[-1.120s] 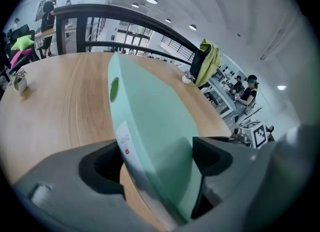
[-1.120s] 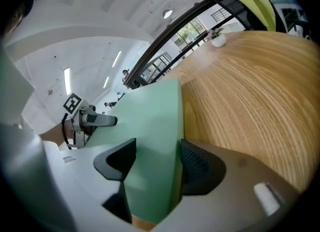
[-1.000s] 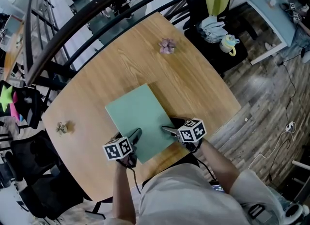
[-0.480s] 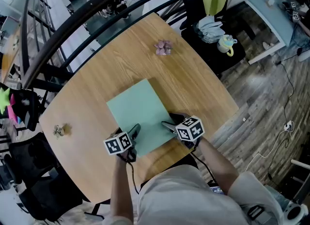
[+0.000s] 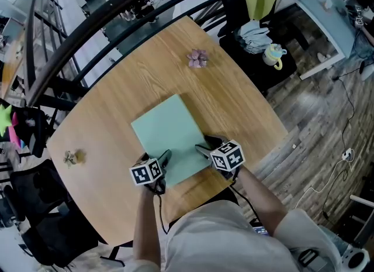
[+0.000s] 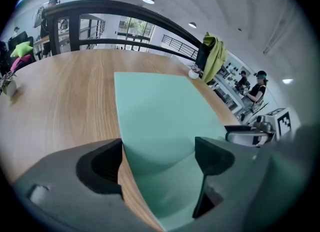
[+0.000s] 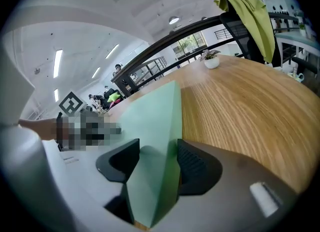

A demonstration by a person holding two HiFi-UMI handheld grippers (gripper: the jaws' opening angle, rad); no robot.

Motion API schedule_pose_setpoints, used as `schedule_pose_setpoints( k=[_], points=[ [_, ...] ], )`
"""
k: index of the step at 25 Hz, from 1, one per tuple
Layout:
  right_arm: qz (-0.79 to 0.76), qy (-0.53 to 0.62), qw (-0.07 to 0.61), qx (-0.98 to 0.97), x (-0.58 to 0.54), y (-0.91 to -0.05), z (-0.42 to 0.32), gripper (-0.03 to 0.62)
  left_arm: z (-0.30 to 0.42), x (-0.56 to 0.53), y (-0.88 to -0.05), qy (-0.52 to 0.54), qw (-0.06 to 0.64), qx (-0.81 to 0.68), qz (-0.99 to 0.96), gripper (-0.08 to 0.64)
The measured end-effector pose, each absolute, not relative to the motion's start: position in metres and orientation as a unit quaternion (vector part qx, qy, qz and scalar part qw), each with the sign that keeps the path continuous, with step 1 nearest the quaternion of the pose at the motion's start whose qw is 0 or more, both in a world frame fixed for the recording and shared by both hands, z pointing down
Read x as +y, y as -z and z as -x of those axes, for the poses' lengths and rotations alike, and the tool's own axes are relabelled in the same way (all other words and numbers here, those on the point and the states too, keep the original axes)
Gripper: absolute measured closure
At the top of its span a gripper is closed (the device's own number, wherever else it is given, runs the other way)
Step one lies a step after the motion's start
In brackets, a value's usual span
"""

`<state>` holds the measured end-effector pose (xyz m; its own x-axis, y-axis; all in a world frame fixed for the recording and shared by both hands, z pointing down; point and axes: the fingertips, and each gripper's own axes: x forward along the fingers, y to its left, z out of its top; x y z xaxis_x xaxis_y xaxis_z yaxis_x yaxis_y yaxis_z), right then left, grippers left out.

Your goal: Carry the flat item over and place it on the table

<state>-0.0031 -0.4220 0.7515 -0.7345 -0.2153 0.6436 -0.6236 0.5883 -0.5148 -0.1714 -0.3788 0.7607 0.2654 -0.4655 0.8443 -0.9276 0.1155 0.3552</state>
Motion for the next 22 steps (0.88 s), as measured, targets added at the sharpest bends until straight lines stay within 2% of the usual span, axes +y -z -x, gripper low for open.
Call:
schedule_pose_setpoints(
  k=[22],
  points=[
    [-0.275, -0.331, 0.274, -0.860, -0.457, -0.747, -0.003, 0.344, 0.173, -0.401, -0.753, -0.194, 0.463, -0.604, -0.618, 0.092]
  ],
)
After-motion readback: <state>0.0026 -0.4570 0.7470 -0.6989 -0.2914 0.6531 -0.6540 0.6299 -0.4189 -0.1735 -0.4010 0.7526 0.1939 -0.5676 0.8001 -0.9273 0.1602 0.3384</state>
